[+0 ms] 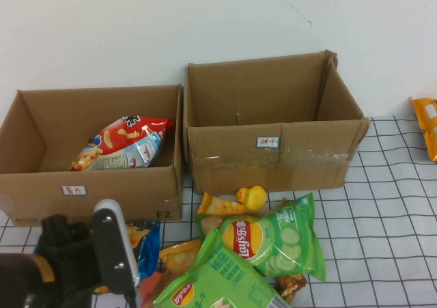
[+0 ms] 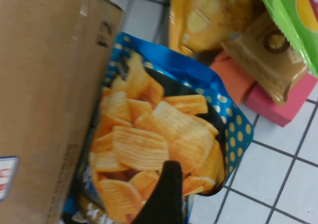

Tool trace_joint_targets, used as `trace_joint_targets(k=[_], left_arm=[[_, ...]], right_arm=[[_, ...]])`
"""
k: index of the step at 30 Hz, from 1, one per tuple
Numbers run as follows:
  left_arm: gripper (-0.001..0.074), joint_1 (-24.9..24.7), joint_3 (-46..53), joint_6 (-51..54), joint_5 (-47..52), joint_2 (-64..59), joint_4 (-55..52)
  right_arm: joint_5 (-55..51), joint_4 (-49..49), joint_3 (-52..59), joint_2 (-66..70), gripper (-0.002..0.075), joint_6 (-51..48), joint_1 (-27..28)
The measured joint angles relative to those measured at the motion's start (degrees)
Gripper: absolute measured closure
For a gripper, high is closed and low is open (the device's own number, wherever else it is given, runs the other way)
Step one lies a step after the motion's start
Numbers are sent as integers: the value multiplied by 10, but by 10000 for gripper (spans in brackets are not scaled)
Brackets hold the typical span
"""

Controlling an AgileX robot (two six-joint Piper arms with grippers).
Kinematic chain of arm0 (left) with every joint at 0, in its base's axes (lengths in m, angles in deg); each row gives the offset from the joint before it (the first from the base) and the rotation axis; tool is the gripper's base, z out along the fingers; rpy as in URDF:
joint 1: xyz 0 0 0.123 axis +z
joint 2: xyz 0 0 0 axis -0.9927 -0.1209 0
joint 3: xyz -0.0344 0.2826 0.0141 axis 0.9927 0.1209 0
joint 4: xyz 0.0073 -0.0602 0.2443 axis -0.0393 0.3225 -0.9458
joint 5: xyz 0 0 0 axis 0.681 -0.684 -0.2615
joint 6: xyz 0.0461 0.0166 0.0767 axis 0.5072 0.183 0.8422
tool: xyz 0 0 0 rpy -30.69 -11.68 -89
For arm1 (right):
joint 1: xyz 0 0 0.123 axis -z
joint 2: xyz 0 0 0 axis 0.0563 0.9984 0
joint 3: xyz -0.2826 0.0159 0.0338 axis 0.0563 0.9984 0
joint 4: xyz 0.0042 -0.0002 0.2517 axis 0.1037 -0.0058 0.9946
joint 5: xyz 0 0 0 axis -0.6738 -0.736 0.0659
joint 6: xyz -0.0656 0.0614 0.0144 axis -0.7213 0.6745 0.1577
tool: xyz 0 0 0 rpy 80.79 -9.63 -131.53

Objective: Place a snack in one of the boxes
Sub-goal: Pick up the potato chip

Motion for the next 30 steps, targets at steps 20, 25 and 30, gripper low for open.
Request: trace_joint_targets(k=[20,25,30], left_arm=[[42,0,-2,-1,-183,-215,-39],[42,0,-6,-1,-245,-255,-44],[42,0,-7,2,-289,-288,-45]], right_arm=[[0,0,0,0,727,0,0],[0,0,0,0,727,0,0],[0,0,0,0,727,0,0]])
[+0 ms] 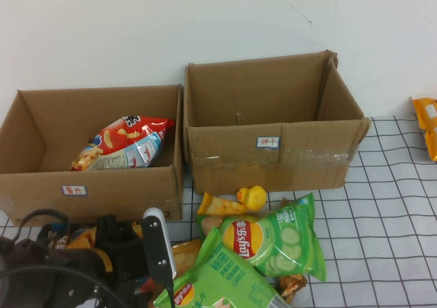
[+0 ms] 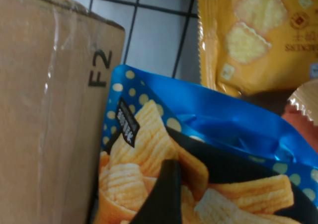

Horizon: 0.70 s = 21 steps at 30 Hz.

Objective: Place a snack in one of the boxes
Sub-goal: Pick up the potato chip

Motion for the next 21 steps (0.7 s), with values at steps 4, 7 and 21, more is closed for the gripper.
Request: trace_joint_targets(k=[4,7,21], left_arm=[[42,0,0,17,-19,-11,0],[42,0,0,22,-26,-12,0],[42,63,0,66,-27,-5,65]], right_arm=[[0,0,0,0,727,0,0],[0,0,0,0,727,0,0],[0,0,0,0,727,0,0]])
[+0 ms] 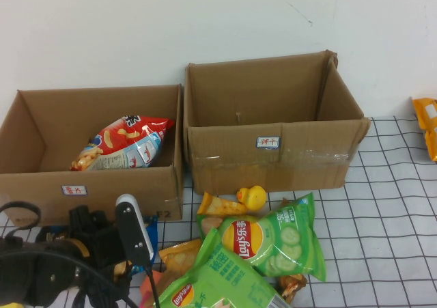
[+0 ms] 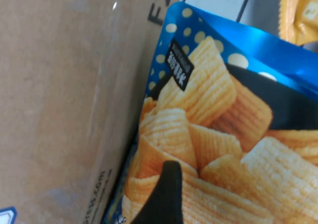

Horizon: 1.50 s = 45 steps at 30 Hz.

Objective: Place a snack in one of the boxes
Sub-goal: Pick up the potato chip

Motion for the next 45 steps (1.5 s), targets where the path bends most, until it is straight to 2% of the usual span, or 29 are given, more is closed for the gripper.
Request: trace_joint_targets(k=[14,16,19,23,24,30,32,34,45], left_arm=[[43,4,-1,6,-39,-49,-3],[62,4,-2,6,-48,-52,-5],[188,5,-2,6,-57,-53,-2],[465,5,-2,6,-58,-53,19],[514,5,-3,6,-58,-52,26],[520,5,-4,6,-6,-13,38],[572,5,-4,6,21,15,38],[588,-1,-3,6,51,52,38],[588,-97,1,-7,255,330,16]], right_arm=[[0,0,0,0,727,0,0],[0,0,0,0,727,0,0],[0,0,0,0,727,0,0],[0,0,0,0,727,0,0],[0,0,0,0,727,0,0],[0,0,0,0,727,0,0],[0,0,0,0,727,0,0],[0,0,0,0,727,0,0],[0,0,0,0,727,0,0]])
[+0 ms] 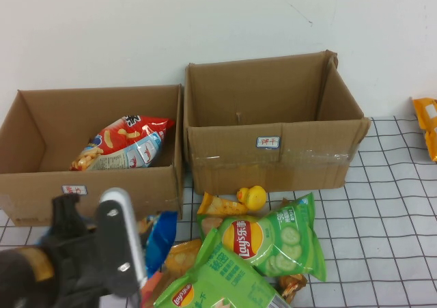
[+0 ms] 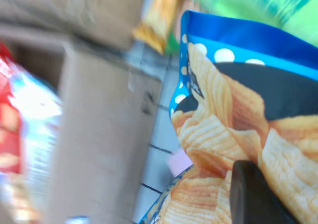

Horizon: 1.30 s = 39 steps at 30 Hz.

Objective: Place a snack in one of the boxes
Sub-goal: Pick up the potato chip, then place the potato chip in the potato chip box

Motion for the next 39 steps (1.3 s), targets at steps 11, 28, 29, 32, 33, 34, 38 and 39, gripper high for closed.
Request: trace_joint_targets(k=[11,28,29,32,33,34,38,39], left_arm=[[588,45,2,-177,-191,145,-19],[588,203,-142,-290,-455,-169,41],[588,207,-157,-305,-455,-194,33],[587,214,-193,-343,-458,-260,5],[578,215,-204,-350,-462,-282,-2],[552,215,-212,-354,-465,-301,-5],[357,222,-244,-361,-474,-358,7],[305,225,-248,-361,-476,-366,19]], right_arm=[[0,0,0,0,727,0,0],[0,0,0,0,727,0,0],[0,0,0,0,727,0,0],[0,0,0,0,727,0,0],[0,0,0,0,727,0,0],[0,0,0,0,727,0,0],[0,0,0,0,727,0,0],[0,0,0,0,727,0,0]])
